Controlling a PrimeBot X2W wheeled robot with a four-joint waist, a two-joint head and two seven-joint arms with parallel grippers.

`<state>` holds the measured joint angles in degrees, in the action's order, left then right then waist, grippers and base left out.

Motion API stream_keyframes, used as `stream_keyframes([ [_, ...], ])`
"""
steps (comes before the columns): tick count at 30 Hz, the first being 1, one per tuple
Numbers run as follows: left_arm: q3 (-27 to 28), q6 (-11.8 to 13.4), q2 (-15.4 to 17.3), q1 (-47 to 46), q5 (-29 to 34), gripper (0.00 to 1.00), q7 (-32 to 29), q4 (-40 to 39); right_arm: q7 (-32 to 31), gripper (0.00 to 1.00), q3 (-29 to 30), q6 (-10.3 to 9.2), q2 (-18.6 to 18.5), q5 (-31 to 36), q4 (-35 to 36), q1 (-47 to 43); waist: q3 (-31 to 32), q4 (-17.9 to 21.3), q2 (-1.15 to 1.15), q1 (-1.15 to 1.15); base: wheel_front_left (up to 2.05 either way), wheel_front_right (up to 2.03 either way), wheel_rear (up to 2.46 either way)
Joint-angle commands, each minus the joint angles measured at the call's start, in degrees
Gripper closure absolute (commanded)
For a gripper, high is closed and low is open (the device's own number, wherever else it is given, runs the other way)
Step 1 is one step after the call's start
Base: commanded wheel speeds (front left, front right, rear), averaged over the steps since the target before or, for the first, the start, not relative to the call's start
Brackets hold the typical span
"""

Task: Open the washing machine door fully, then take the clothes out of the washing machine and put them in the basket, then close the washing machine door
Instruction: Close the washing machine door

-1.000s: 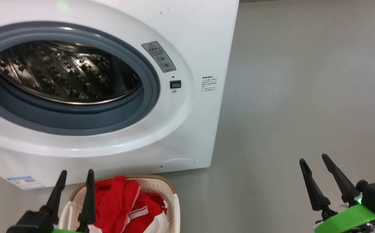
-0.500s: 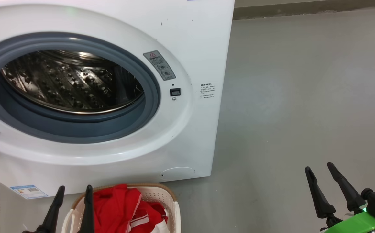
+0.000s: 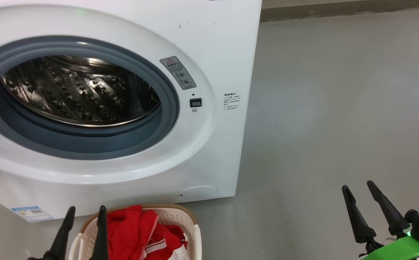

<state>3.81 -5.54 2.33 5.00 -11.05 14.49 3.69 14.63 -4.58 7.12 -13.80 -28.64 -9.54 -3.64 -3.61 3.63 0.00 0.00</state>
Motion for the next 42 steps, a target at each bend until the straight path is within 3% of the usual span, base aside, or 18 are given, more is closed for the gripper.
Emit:
stream_keyframes([
  [1, 1.61, 0.37, 0.55, -0.51, -0.15, 0.00, 0.51, -1.78, 0.37, 0.00, -0.76, 0.36, -1.05, 0.18, 1.43, -0.02, -0.05, -0.03, 0.00, 0.00, 0.00, 0.00, 0.00],
  [17, 0.93, 0.47, 0.54, -0.41, 0.00, 0.00, 0.51, -2.04, 0.37, 0.00, -1.10, 0.36, -1.07, 0.14, 1.39, 0.08, 0.19, 0.10, 0.00, 0.00, -0.09, 0.09, 0.00],
  [42, 0.80, -0.11, 0.54, -0.26, 0.02, 0.00, 0.51, -2.67, 0.37, 0.00, -1.13, 0.36, -0.79, 0.14, 1.36, -0.19, 0.12, 0.04, 0.00, 0.00, -0.90, 0.90, 0.00],
])
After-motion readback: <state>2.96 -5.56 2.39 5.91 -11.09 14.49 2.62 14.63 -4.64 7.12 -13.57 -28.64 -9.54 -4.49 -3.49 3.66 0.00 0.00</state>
